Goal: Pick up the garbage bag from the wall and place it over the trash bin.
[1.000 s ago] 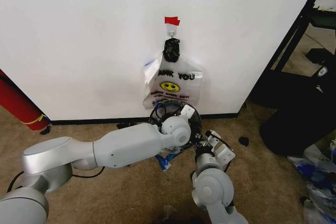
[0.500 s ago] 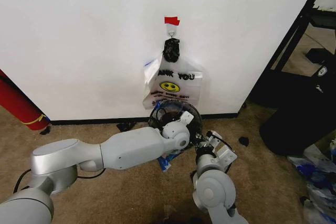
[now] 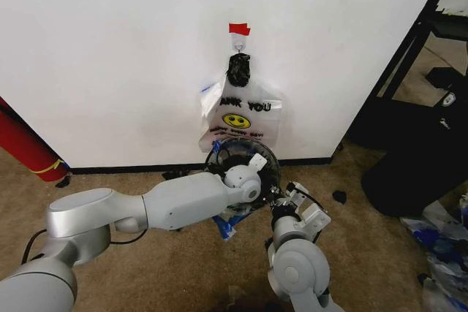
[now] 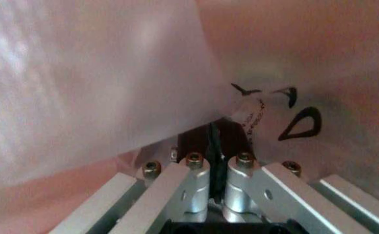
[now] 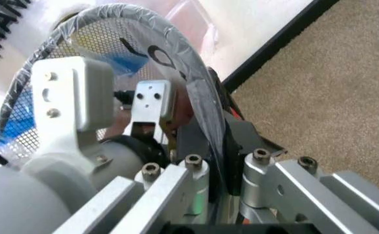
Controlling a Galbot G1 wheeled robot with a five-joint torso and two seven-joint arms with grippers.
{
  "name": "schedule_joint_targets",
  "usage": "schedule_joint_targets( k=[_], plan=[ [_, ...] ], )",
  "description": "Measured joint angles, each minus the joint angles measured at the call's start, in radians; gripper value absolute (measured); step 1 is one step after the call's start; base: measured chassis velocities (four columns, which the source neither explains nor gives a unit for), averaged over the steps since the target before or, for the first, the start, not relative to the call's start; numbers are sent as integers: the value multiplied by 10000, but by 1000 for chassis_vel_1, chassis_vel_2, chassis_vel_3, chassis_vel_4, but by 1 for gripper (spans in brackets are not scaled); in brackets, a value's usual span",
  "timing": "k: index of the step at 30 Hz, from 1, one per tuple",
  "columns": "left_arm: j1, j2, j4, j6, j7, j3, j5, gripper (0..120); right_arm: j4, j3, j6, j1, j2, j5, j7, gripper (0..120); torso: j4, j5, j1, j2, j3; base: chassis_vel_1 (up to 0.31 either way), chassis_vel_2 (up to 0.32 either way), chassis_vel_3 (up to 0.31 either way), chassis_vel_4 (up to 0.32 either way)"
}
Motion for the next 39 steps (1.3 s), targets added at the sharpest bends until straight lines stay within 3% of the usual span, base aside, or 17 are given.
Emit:
schedule_joint_targets(
  k=[10, 15, 31, 39],
  plan=[
    [-248, 1184, -2741, 372, -657, -119, -1530, 0, -151, 131, 21, 144, 0, 7, 7, 0, 1, 0, 0, 0, -1, 0, 0, 0, 0],
    [-199, 1176, -2739, 467, -641, -76, -1915, 0, -138, 67, 23, 127, 0, 5, 5, 0, 0, 0, 0, 1, -1, 0, 0, 0, 0],
    [361, 602, -1491, 489, -267, -388, -2399, 0, -4, 58, 19, 6, -1, 60, -5, 0, -1, 0, 0, 0, 0, 0, 0, 0, 0],
    [53, 918, -2400, 483, -671, -772, -3164, 0, -283, 138, 124, 131, 0, 5, -77, 0, -1, 0, 0, 0, 0, 0, 0, 0, 0]
  ],
)
